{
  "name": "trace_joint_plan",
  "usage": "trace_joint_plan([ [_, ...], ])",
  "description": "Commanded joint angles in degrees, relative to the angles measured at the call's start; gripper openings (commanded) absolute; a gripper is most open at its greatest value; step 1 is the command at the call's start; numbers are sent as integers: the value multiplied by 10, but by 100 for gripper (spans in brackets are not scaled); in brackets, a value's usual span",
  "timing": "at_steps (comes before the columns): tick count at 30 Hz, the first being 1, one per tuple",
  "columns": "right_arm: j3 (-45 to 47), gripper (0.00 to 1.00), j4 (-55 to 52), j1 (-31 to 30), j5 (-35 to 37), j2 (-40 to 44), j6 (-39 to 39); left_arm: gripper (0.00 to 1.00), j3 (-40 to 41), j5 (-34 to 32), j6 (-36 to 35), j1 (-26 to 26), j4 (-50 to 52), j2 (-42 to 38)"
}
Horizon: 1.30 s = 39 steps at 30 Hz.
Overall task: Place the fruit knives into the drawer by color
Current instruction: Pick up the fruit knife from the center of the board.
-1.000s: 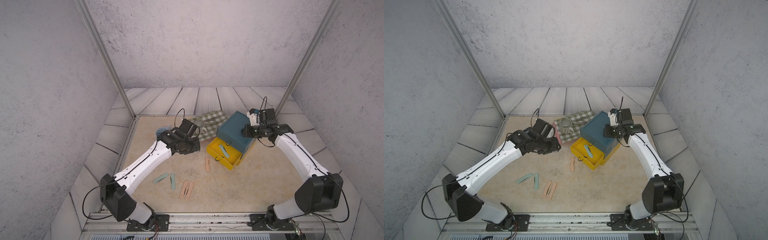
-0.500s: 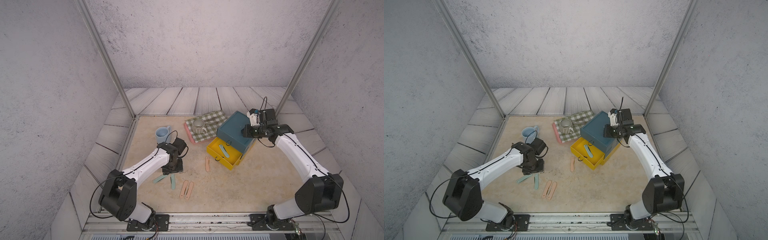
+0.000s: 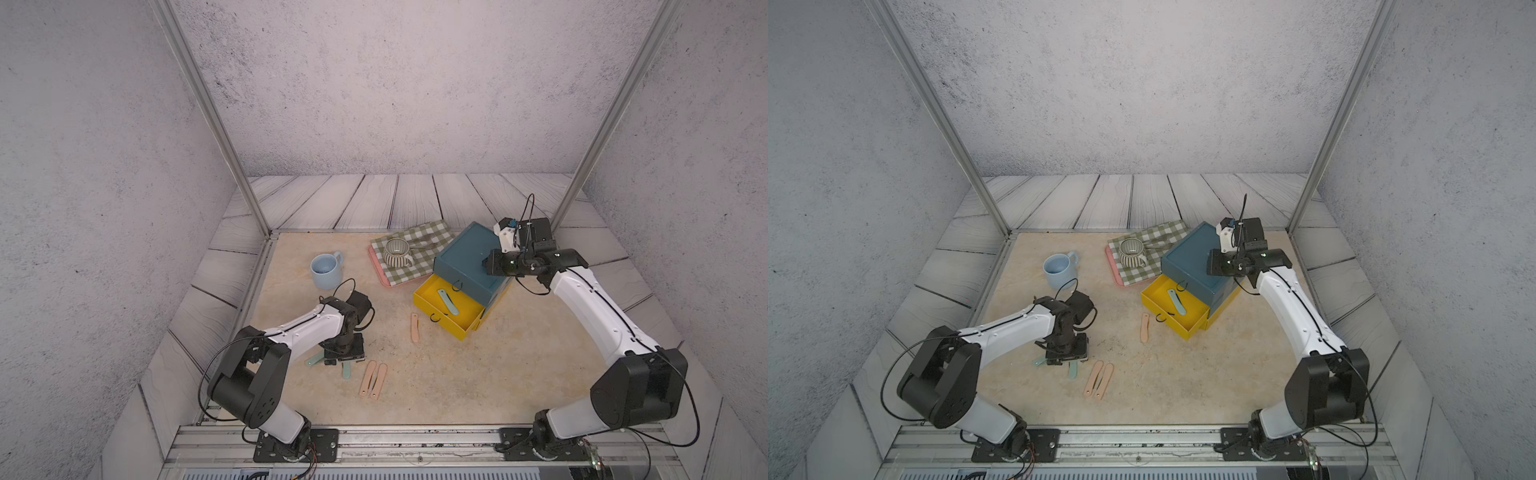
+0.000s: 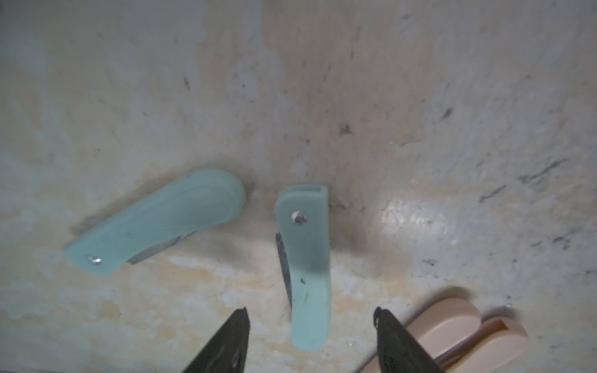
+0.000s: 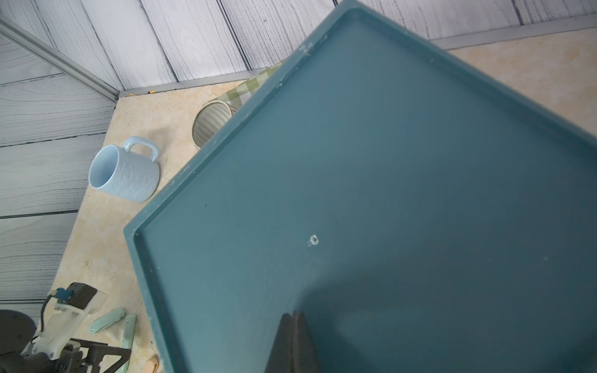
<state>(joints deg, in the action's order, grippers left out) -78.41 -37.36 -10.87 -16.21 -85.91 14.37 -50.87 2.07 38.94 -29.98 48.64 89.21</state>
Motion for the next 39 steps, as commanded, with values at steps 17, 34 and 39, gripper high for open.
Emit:
trace_joint_plan([
  [17,54,6,-189,-1,44,-53,-2,47,43,49,11,29,-44,28],
  [34,52,6,-189,-1,43,-52,0,15,30,57,2,30,-47,42],
  [39,52,6,-189,-1,45,-54,0,14,-2,54,-3,30,-24,24],
])
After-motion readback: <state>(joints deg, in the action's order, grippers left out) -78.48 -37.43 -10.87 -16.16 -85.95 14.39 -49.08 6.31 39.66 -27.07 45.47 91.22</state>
